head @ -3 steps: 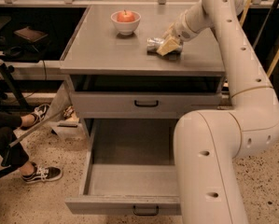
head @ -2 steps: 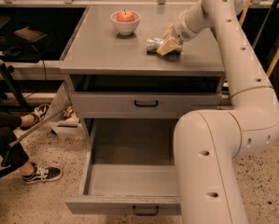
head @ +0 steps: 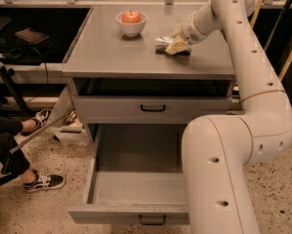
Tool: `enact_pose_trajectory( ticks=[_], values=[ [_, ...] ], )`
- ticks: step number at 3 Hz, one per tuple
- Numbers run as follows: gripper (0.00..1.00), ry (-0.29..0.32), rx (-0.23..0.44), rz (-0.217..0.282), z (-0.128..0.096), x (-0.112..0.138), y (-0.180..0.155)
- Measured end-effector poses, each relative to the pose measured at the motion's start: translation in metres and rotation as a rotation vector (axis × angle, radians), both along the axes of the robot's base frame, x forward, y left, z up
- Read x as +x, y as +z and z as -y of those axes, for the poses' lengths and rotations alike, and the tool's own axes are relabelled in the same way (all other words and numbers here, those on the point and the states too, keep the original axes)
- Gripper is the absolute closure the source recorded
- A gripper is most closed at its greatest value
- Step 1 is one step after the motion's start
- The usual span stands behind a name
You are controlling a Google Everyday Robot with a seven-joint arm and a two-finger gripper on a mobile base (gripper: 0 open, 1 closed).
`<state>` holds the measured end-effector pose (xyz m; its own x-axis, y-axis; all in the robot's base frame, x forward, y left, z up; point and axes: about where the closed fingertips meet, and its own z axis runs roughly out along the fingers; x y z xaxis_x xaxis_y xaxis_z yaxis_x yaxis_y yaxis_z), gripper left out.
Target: Pick redbull can from middle drawer and place on counter
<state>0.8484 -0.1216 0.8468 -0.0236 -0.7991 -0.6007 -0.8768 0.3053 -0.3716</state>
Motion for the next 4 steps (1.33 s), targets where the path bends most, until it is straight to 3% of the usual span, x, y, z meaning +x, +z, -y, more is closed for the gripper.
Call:
enact_pose_trajectory(
  ticks=[1,3,4],
  values=[
    [0.0,0.0,0.0,0.0,0.0,0.0,0.0],
    [0.0,0.0,0.0,0.0,-0.001,-0.001,0.003],
    [0.0,-0.204,-0.055,0.124,0.074,-0.012,0.094]
  ],
)
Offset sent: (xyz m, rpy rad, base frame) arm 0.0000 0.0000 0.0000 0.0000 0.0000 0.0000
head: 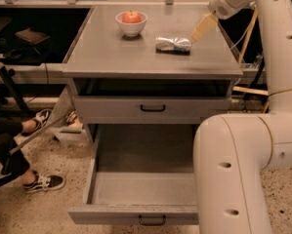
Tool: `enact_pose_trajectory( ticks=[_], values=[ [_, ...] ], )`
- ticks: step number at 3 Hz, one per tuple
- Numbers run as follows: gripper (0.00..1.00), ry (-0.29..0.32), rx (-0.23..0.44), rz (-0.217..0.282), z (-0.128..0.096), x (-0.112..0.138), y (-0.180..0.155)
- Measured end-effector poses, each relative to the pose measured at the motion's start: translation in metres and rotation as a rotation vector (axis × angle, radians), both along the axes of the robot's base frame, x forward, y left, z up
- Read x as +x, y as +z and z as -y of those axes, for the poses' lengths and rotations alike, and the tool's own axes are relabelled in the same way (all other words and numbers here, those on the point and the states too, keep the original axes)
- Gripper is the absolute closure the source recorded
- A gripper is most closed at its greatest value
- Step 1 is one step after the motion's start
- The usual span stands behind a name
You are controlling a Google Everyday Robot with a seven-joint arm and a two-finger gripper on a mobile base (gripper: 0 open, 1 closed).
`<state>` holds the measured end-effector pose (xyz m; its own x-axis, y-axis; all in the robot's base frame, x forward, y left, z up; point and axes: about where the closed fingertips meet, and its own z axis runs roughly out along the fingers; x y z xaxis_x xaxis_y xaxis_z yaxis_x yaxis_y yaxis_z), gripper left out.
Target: Pick redbull can from middle drawer and place on counter
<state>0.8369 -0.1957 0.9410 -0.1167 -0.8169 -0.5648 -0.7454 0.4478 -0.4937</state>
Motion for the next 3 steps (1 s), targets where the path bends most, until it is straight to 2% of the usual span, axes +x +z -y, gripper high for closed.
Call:
enact_pose_trajectory(
  ticks=[1,2,3],
  values=[
    [0.0,-0.272,-0.065,0.063,0.081,-0.048,0.085],
    [0.0,-0.499,-0.076,0.011,0.142,-0.117,0.106],
    [0.0,-0.558,-0.036,0.047,0.141,-0.129,0.122]
  ],
)
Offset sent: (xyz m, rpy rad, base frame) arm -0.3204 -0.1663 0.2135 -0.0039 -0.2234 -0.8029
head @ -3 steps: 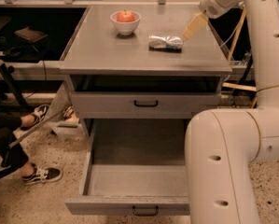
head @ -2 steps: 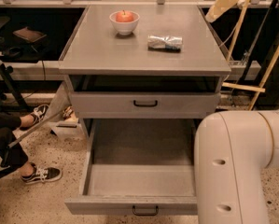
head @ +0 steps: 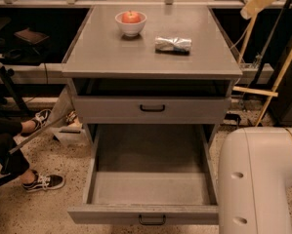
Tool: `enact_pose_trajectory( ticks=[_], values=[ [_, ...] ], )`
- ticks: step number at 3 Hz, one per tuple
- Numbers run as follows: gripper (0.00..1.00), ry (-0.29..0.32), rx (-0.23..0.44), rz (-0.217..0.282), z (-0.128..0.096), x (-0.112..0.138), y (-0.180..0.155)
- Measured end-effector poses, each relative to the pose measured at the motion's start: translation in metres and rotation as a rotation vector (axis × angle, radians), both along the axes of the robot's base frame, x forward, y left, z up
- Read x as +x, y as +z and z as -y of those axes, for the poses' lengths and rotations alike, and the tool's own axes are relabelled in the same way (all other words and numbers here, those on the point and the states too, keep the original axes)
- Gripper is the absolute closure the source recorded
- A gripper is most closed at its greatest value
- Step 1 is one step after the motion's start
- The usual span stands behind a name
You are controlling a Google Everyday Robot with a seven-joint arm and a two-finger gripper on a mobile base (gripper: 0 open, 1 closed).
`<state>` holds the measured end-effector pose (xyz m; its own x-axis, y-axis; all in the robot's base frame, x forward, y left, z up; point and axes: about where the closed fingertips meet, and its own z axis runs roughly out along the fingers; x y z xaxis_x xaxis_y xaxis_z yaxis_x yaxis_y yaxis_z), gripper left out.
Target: Pick redbull can from middle drawer and place on counter
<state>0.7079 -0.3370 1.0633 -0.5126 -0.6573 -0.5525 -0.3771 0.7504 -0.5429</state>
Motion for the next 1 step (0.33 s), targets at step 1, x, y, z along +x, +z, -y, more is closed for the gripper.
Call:
enact_pose_trajectory(
  ticks=[1],
  values=[
    [0.0,0.003,0.001,0.011,-0.0008,0.0053,-0.0004]
  ],
)
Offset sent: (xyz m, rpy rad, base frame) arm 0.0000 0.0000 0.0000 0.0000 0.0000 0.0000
